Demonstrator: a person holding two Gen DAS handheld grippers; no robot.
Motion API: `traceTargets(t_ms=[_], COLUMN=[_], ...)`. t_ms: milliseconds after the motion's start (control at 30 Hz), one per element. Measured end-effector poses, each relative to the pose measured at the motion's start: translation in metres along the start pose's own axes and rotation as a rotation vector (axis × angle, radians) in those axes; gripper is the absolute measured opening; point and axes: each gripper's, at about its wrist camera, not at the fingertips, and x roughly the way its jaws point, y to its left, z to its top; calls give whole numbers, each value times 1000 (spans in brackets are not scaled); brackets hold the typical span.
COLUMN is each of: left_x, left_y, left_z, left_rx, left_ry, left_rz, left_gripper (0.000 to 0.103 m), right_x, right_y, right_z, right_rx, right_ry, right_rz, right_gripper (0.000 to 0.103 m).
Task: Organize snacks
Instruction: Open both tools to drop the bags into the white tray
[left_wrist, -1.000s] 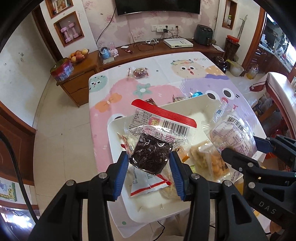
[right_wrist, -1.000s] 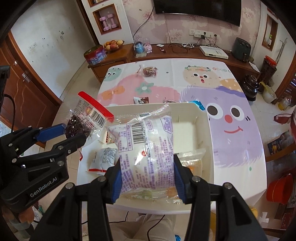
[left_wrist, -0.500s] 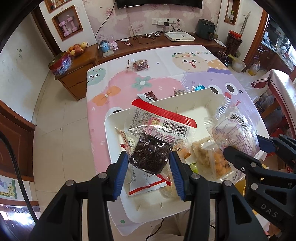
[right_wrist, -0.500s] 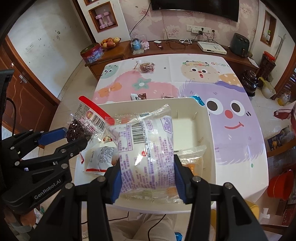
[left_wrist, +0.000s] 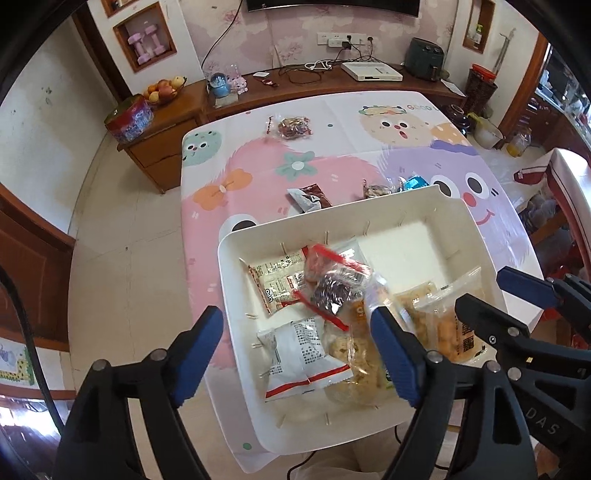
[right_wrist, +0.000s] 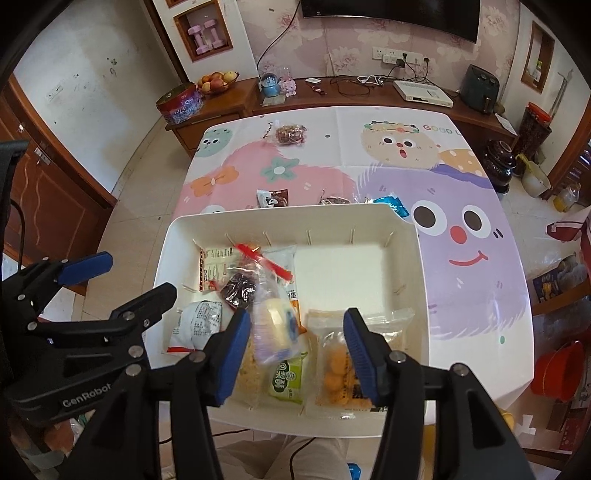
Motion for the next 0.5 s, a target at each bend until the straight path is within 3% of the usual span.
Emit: traceTargets(t_ms=[500], left_x=[7], left_y=[7], left_z=[3], left_rx=[-35], left_ry=[28], left_rz=[-6], left_gripper=[81], right_x=[9], right_y=[1], right_z=[5], right_rx=[-11], right_ry=[27], right_rz=[2], right_gripper=[54])
